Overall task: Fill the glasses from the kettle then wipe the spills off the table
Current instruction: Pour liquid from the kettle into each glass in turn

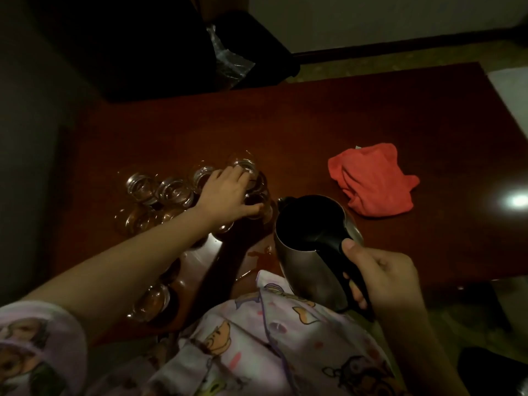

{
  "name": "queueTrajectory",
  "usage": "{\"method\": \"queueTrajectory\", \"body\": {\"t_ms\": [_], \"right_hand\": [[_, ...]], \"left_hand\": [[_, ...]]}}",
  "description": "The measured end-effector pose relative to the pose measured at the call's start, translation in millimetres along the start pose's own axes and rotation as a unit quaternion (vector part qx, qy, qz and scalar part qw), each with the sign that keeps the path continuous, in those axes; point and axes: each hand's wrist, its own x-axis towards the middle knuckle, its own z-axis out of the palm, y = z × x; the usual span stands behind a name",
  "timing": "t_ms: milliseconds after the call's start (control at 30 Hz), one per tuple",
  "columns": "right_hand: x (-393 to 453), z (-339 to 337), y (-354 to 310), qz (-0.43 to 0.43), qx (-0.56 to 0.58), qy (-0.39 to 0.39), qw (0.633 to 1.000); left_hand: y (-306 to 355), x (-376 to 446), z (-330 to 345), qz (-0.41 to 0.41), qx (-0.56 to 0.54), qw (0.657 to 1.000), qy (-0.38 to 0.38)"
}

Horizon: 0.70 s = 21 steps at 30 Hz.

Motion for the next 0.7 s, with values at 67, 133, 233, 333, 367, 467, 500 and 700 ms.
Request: {"method": "queueTrajectory", "body": {"t_ms": [67, 133, 233, 333, 367, 467, 500, 700], "right_hand": [[0, 0, 1, 0.002, 0.002, 0.003, 1.0], [-1, -1, 1, 0.002, 0.006, 0.005, 1.0], [-2, -2, 2, -0.003, -0.001, 0.009, 1.0], [-6, -3, 1, -0.007, -0.011, 0.004, 1.0], [-7, -3, 2, -0.008, -0.014, 0.005, 1.0], [-10, -3, 4, -0.01, -0.016, 0.003, 1.0], [-11, -3, 4, -0.011, -0.016, 0.003, 1.0], [-11, -6, 1, -0.016, -0.021, 0.007, 1.0]], "left_hand": [[4, 1, -1, 0.0, 0.019, 1.0, -0.019], [9, -1, -2, 0.005, 0.041, 0.998, -0.036], [15, 0, -1, -0.002, 0.072, 0.996, -0.051], [20, 5, -2, 0.003, 0.092, 0.995, -0.05], [21, 6, -2, 0.007, 0.089, 0.995, -0.05], [24, 6, 2, 0.001, 0.047, 0.997, -0.058], [24, 6, 3, -0.005, 0.03, 0.998, -0.059], [23, -2, 6, -0.031, -0.037, 0.999, -0.011]]}}
